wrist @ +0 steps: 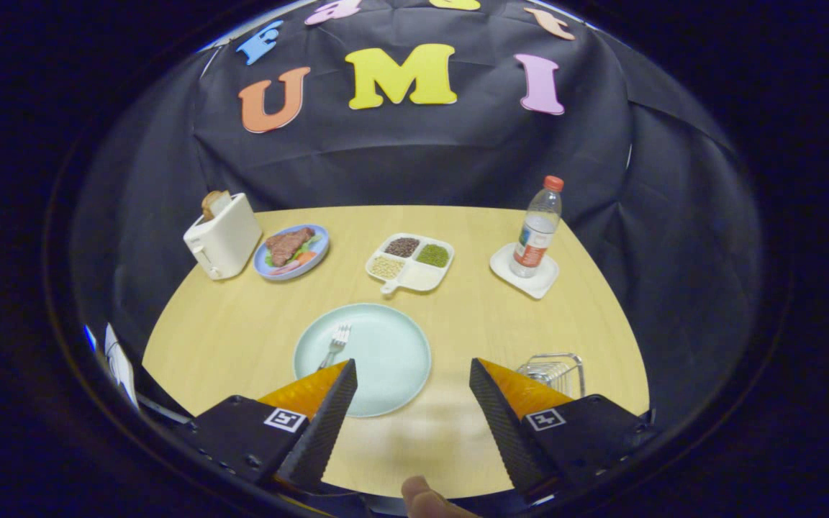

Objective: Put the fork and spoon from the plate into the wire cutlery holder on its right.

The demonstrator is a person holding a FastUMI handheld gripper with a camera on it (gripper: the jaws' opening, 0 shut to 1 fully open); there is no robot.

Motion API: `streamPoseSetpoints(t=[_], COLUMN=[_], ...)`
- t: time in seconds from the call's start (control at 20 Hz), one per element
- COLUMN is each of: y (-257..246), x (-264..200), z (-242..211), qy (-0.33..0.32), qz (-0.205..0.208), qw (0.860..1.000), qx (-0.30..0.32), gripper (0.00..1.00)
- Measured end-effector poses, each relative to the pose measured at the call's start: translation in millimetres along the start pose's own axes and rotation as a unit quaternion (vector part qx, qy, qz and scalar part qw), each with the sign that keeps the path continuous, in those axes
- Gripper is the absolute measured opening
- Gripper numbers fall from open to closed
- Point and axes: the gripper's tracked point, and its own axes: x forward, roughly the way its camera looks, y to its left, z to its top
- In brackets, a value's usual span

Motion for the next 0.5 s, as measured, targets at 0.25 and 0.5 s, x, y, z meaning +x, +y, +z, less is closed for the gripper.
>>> streamPoseSetpoints(t=[0.25, 0.5], y=[49, 74], x=[13, 42], z=[-11, -26], qy=[0.021, 0.05], qz=[0.032, 0.036], qw=[0.999, 0.998], qx=[0.003, 0.003], gripper=[0.94, 0.95])
